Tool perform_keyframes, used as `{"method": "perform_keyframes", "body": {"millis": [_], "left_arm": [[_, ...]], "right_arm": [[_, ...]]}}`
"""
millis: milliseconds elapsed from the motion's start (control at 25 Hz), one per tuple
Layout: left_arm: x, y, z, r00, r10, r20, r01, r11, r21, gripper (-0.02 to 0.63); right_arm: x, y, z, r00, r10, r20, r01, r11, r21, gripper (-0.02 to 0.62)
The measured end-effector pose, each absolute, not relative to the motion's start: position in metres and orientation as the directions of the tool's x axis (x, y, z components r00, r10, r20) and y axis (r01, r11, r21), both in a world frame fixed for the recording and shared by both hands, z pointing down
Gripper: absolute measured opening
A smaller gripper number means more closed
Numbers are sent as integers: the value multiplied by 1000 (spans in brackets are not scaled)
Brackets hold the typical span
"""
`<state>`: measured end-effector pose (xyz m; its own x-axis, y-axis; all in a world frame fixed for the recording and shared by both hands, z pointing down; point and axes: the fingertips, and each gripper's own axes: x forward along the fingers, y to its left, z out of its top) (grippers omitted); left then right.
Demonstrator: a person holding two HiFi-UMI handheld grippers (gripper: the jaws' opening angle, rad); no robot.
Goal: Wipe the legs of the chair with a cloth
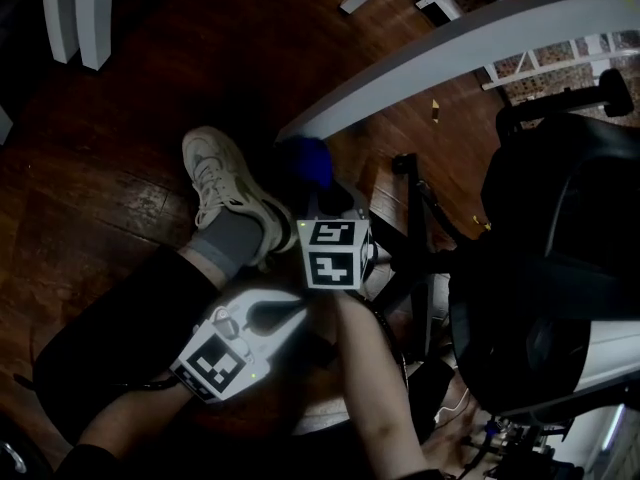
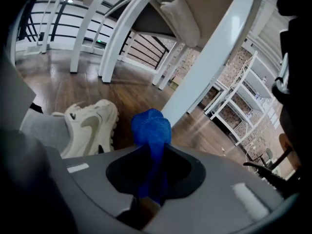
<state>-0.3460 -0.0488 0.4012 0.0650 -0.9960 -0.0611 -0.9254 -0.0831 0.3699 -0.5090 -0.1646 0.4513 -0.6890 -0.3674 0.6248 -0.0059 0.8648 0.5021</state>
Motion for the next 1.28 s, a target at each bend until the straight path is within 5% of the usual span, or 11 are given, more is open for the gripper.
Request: {"method": "perform_keyframes", "body": {"millis": [440,920,1280], "left_arm": [[-350,-41,371,20,-998,-52,-968,-32,250,5],[-321,-46,364,25,-1000,7,-994,-24,108,5],[-285,-61,347,47,-997,57,-997,-50,-60,5]], "right_arm": [[-412,-103,336,-882,-307,356,-55,819,571,84],[-231,-129,337,-831,-441,340,-150,766,625,84],[-161,-158,340,-801,-497,334,-200,748,632,84]]}}
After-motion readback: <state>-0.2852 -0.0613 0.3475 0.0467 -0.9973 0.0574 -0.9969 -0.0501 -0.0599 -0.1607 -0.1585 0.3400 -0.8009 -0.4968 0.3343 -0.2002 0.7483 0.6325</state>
